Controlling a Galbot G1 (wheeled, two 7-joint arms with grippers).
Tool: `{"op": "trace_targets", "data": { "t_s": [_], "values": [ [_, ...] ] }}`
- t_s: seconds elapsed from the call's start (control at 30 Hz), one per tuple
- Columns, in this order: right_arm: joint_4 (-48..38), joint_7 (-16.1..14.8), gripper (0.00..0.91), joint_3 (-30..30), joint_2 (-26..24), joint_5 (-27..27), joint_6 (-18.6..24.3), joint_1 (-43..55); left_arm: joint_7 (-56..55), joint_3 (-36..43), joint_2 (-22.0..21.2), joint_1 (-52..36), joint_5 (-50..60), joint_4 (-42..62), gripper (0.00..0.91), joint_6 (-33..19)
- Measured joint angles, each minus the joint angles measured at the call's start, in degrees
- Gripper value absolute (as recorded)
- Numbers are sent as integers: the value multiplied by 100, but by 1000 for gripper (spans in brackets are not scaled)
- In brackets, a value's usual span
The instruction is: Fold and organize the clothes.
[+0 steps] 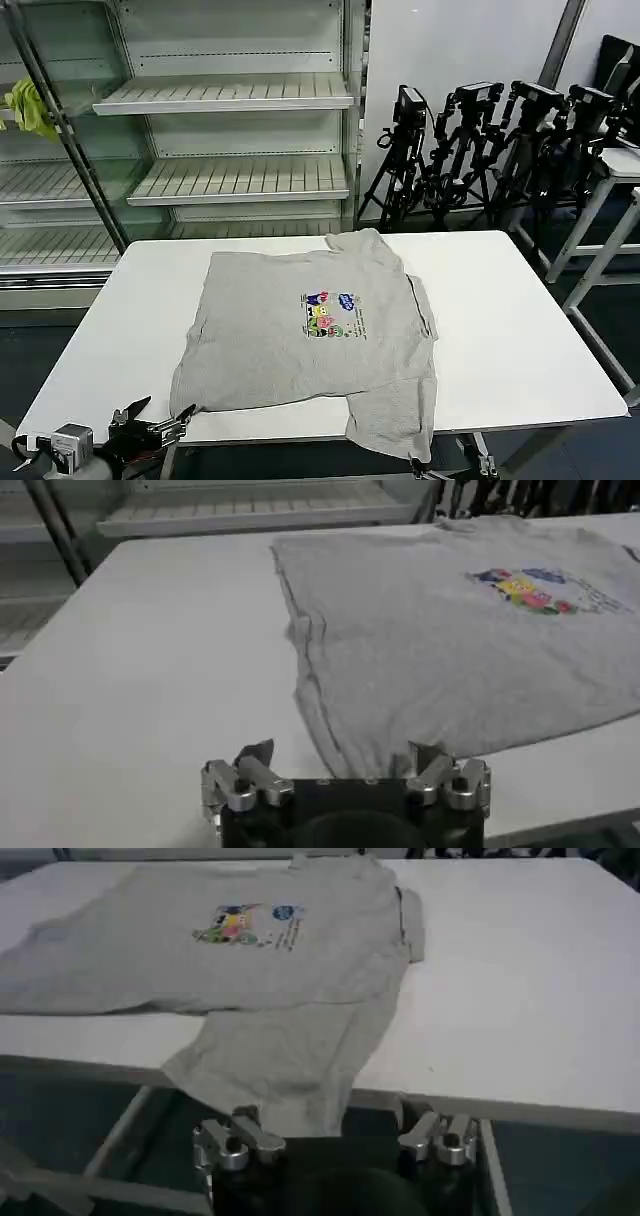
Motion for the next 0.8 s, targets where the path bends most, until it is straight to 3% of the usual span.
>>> {"op": "trace_targets", "data": {
  "t_s": [0.07, 0.3, 0.8],
  "values": [
    [0, -2, 907, -53, 0, 2, 4, 48, 6, 39, -12, -12, 24, 32, 897, -6],
    [0, 11, 907, -104, -4, 31, 17, 166, 33, 124, -48, -37, 117, 86, 685, -42],
    [-138, 27, 907, 106, -55, 109, 104, -56, 104, 124, -57, -15, 204, 114, 635, -86]
  ]
}}
